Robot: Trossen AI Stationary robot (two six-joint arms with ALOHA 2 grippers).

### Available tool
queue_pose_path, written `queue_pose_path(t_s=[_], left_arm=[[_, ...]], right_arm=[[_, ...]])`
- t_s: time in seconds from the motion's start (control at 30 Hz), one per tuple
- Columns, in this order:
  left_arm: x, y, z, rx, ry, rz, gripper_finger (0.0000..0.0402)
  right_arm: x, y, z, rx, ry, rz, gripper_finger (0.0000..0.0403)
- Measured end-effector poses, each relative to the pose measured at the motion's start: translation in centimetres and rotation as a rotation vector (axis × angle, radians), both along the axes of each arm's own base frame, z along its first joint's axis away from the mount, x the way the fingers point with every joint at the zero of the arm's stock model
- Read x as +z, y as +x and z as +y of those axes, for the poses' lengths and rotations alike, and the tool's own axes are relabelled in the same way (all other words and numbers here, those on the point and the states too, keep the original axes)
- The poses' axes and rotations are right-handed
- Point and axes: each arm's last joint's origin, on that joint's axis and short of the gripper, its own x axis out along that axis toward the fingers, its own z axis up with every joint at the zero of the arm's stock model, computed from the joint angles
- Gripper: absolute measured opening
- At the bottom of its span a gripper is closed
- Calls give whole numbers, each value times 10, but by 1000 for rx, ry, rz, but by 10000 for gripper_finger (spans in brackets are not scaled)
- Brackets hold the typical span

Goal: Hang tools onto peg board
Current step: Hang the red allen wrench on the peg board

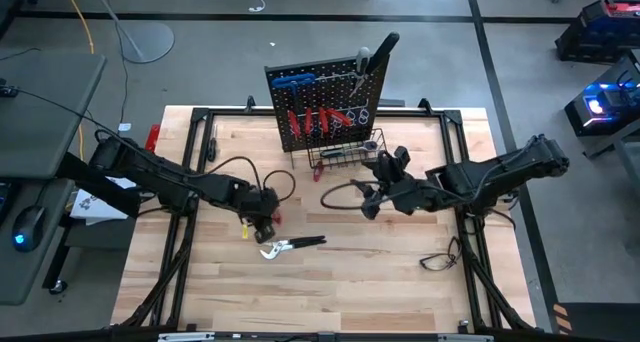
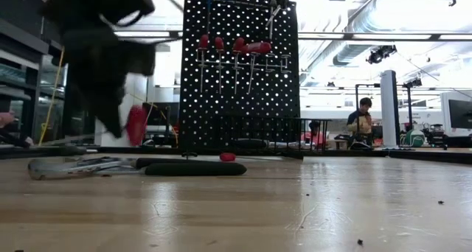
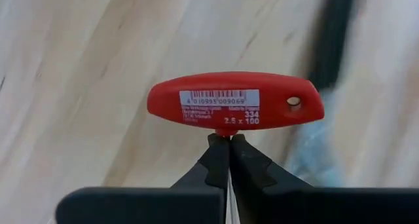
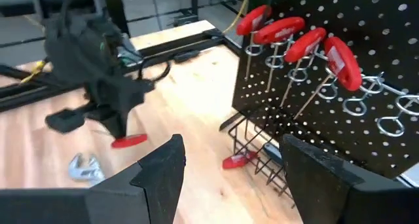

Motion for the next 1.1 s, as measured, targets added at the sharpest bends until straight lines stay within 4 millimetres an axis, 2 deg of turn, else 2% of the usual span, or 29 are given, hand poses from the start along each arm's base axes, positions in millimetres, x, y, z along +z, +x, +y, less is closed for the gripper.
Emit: queue_pose_path(t_s=[0.1, 0.3, 0.47, 0.57, 0.67, 0.8, 0.97, 1.1], left_arm=[[17, 14, -5, -7, -15, -139, 0], [81, 42, -10, -121, -14, -565, 0], [148, 56, -9, -232, -142, -1044, 0], [167, 62, -7, -286, -198, -1122, 0], [179, 66, -6, -335, -207, -1065, 0], [175, 75, -7, -376, -199, -927, 0], [175, 80, -5, -378, -199, -931, 0], [172, 82, 0, -353, -202, -920, 0]], right_arm=[[6, -10, 6, 19, 17, -19, 236], [22, -27, 13, 76, 114, -113, 236], [36, -13, 17, 333, 234, -227, 236], [43, 0, 19, 460, 193, -310, 236], [44, 8, 16, 506, 108, -330, 236], [38, 15, 15, 594, 106, -298, 236], [34, 17, 18, 685, 114, -267, 236], [30, 17, 18, 694, 116, -229, 236]])
